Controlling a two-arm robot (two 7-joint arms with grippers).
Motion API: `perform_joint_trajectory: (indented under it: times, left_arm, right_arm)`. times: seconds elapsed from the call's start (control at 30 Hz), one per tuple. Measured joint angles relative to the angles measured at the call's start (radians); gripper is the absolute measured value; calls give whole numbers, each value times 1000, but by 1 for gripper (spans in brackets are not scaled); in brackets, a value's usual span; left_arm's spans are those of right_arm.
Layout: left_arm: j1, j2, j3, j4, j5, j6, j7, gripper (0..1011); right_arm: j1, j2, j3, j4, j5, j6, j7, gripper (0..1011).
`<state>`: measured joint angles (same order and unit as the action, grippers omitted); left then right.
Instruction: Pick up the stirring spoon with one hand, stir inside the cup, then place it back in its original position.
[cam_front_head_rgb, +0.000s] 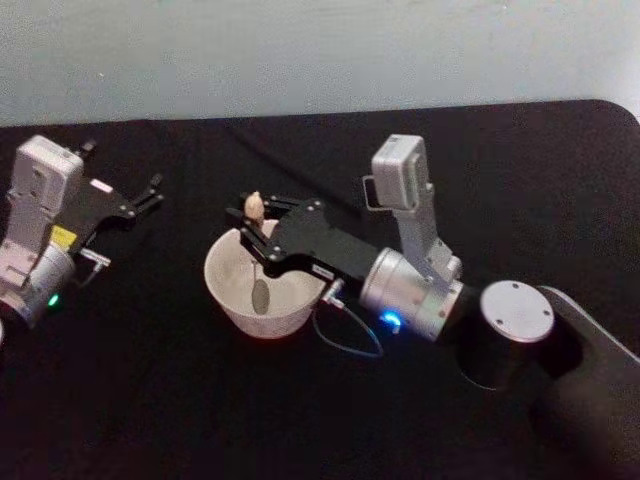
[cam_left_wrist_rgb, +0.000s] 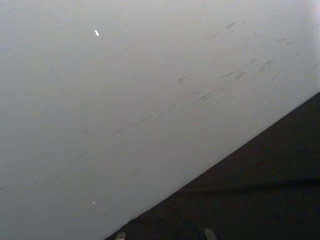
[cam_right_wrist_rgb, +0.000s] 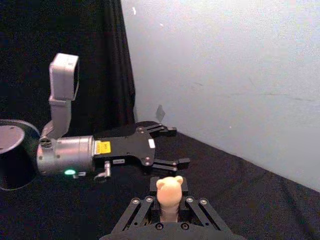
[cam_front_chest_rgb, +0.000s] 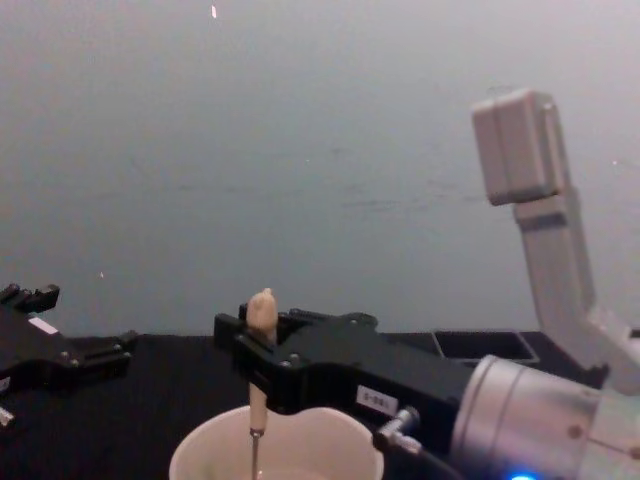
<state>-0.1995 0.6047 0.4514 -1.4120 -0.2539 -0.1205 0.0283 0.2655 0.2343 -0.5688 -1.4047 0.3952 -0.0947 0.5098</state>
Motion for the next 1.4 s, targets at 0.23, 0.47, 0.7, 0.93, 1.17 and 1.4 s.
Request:
perform_joint_trajectory:
  times: [0.23, 0.47, 0.7, 0.93, 1.17, 1.4]
  left_arm:
    - [0, 0, 0, 0, 0, 0, 0, 1001]
    - [0, 0, 0, 0, 0, 0, 0, 1001]
    - [0, 0, 0, 0, 0, 0, 0, 1001]
    - [0, 0, 0, 0, 0, 0, 0, 1001]
    - [0, 0, 0, 0, 0, 0, 0, 1001]
    - [0, 0, 0, 0, 0, 0, 0, 1001]
  right_arm:
    - [30, -36, 4, 49, -21, -5, -29, 195]
    - [46, -50, 26, 77, -30, -10, -46, 195]
    - [41, -35, 48, 71, -29, -12, -43, 195]
    - [7, 2, 69, 21, -1, 1, -19, 195]
    - [-27, 35, 68, -33, 25, 12, 6, 195]
    - [-39, 43, 48, -57, 33, 16, 13, 195]
